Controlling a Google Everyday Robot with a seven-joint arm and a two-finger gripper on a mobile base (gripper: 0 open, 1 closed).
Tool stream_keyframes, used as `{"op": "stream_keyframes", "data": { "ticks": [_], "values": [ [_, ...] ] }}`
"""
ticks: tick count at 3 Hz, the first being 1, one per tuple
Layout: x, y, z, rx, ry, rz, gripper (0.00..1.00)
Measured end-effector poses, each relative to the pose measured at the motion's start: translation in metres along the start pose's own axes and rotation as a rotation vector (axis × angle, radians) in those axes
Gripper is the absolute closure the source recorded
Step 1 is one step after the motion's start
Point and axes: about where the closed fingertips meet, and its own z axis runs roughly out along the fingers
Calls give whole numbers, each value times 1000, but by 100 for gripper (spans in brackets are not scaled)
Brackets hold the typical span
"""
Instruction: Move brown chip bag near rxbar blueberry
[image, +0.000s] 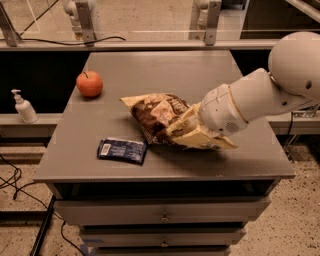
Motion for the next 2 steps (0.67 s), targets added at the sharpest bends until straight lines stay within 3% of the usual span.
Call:
{"op": "stream_keyframes", "data": {
  "ticks": [2],
  "values": [
    [0,7,9,-27,-16,50,35]
  ]
}}
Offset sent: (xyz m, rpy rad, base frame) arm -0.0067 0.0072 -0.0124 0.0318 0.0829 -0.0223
